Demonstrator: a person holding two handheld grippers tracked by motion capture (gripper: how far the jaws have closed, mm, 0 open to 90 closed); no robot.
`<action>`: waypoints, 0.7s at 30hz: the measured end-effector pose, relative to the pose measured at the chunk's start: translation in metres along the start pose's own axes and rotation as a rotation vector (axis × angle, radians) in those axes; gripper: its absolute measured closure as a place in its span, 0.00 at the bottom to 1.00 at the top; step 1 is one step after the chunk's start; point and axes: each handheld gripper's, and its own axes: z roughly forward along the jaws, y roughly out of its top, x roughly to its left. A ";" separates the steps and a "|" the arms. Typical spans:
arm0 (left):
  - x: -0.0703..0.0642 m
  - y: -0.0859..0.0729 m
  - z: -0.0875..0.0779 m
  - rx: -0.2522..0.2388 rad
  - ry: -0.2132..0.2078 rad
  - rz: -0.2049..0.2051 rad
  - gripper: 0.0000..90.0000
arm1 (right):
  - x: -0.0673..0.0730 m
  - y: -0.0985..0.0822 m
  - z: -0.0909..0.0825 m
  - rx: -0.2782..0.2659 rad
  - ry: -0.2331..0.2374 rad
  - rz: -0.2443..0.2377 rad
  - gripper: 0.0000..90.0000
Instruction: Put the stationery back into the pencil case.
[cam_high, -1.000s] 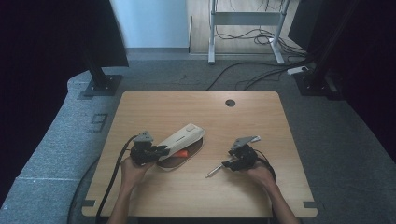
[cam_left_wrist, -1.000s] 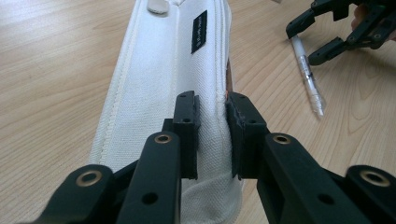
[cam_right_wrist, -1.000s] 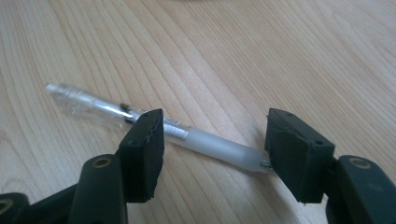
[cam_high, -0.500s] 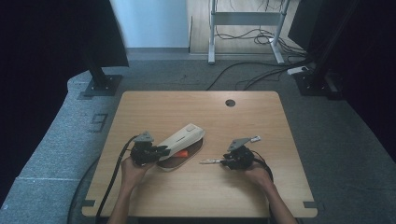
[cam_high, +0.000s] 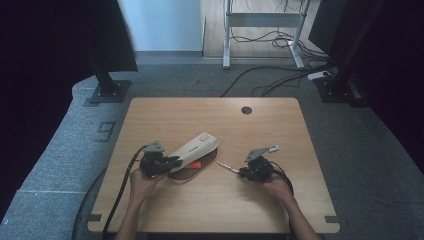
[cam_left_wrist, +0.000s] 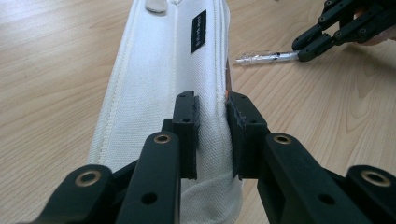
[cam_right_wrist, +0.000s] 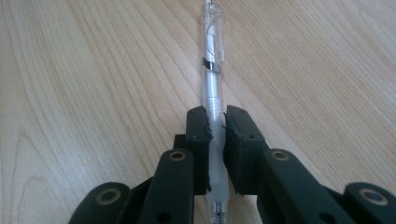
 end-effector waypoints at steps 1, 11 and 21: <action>0.000 0.000 0.000 0.000 0.000 0.000 0.83 | 0.000 0.000 0.000 0.002 -0.004 0.000 0.87; 0.001 0.000 -0.001 -0.005 0.000 -0.005 0.84 | 0.002 0.001 -0.005 -0.027 0.002 0.020 0.87; 0.000 0.000 -0.002 -0.018 0.007 -0.007 0.85 | 0.006 0.010 -0.021 -0.075 0.003 0.017 0.87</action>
